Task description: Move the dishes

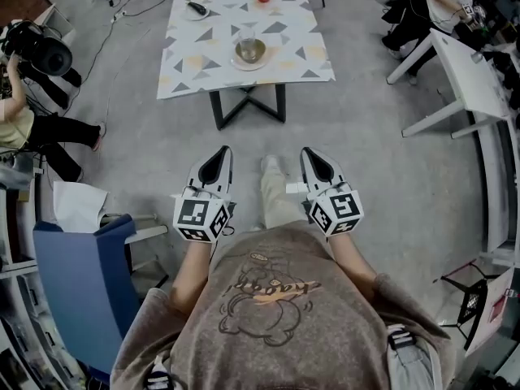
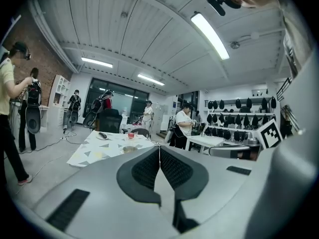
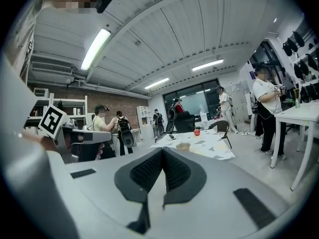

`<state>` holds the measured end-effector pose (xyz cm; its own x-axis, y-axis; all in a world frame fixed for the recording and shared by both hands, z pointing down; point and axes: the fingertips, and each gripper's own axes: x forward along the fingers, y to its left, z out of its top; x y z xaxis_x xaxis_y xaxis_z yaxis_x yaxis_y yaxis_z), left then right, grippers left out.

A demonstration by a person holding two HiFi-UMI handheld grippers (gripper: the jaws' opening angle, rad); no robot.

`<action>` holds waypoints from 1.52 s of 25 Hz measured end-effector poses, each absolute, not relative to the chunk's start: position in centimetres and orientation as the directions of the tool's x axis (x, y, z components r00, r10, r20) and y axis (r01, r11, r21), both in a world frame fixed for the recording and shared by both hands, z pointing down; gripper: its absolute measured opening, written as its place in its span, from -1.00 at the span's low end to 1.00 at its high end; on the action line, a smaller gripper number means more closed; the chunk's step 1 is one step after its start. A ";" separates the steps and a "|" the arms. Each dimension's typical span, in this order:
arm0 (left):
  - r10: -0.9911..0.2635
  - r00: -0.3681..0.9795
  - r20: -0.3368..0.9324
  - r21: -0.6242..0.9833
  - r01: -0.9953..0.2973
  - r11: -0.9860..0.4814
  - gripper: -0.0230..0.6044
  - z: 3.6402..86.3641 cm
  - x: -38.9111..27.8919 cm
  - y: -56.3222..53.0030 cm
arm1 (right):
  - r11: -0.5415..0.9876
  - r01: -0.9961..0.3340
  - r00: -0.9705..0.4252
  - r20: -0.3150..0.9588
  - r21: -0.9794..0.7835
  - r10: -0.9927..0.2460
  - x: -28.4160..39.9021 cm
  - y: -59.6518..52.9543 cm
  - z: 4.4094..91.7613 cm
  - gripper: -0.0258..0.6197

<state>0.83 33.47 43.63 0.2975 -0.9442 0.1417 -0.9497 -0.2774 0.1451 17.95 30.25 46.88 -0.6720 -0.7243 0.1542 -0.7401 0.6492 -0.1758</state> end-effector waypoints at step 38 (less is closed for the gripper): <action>-0.971 0.214 0.111 0.141 -0.970 -0.197 -0.86 41.2 -5.6 0.0 | 0.756 -0.619 -0.786 0.155 -0.213 -0.599 9.1 -4.7 45.2 -0.93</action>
<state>-5.58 -0.01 41.23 0.2136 -0.9706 0.1110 -0.9702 -0.1975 0.1406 9.15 -4.68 45.22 -0.7856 -0.5991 0.1550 -0.6187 0.7562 -0.2129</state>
